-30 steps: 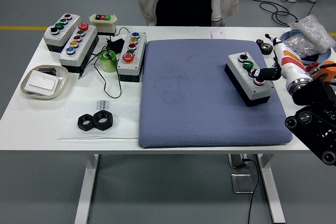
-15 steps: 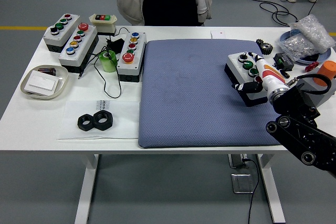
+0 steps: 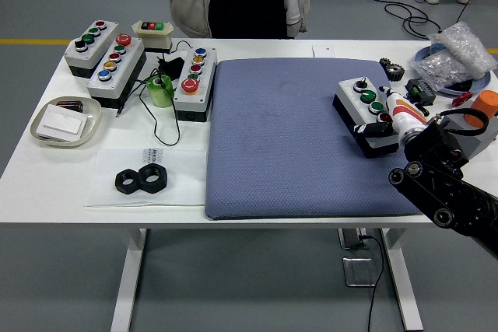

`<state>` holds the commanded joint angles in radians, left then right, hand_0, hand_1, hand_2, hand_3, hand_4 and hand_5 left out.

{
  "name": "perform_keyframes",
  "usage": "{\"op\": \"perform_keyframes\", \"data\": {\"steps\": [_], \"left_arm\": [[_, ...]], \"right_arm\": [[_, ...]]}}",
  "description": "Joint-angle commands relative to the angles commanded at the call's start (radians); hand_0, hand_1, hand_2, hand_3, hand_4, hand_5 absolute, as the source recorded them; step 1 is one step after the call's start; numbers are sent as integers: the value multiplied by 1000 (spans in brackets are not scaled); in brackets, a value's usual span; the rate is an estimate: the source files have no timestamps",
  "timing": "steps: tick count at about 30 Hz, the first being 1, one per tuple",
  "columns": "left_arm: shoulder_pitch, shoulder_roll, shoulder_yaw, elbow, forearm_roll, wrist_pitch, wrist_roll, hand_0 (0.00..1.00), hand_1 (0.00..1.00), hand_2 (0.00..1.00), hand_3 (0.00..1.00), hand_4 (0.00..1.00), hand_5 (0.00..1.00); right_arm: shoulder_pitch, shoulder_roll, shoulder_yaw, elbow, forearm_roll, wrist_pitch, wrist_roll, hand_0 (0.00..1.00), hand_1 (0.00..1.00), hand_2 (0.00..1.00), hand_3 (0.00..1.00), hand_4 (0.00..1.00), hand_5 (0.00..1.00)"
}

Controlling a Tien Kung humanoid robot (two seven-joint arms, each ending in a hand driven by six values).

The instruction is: Pick up the button,place it on the desk,press the button,press the button

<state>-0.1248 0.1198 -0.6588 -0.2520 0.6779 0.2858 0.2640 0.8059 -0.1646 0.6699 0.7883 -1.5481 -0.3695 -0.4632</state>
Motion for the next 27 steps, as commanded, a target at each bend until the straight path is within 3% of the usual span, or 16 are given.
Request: {"op": "perform_keyframes", "data": {"steps": [3, 4, 9, 10, 15, 16, 19, 25, 27], "left_arm": [[-1, 0, 0, 0, 0, 0, 0, 683, 645, 738, 782, 672, 998], [-1, 0, 1, 0, -1, 1, 0, 683, 645, 738, 780, 671, 998], [-1, 1, 2, 0, -2, 1, -1, 683, 645, 738, 780, 671, 998], [-1, 1, 2, 0, -3, 1, -1, 683, 643, 737, 781, 673, 998], [-2, 1, 3, 0, -5, 1, -2, 683, 643, 737, 781, 673, 998], [-2, 1, 4, 0, -5, 1, -2, 682, 642, 736, 780, 676, 998], [-3, 2, 4, 1, -7, 1, -3, 682, 642, 736, 780, 676, 998], [-6, 3, 9, 1, -16, 3, -6, 682, 642, 736, 779, 679, 998], [-7, 3, 10, 2, -18, 3, -6, 682, 642, 736, 779, 679, 998]], "right_arm": [[22, 4, -26, -28, -4, -14, -23, 943, 797, 878, 940, 934, 198], [27, 5, -33, -35, -4, -17, -29, 794, 618, 692, 813, 909, 131], [47, -2, -80, -60, -14, -3, -51, 794, 618, 692, 813, 909, 131], [51, -5, -93, -62, -18, 4, -55, 591, 466, 554, 716, 881, 85], [57, -14, -124, -63, -43, 11, -66, 591, 466, 554, 716, 881, 85], [59, -23, -142, -59, -59, 10, -67, 515, 392, 476, 636, 838, 23], [58, -41, -159, -41, -82, 3, -65, 515, 392, 476, 636, 838, 23], [55, -109, -177, 50, -134, -11, -42, 494, 368, 456, 601, 832, 39], [57, -145, -189, 98, -97, -6, 0, 494, 368, 456, 601, 832, 39]]}}
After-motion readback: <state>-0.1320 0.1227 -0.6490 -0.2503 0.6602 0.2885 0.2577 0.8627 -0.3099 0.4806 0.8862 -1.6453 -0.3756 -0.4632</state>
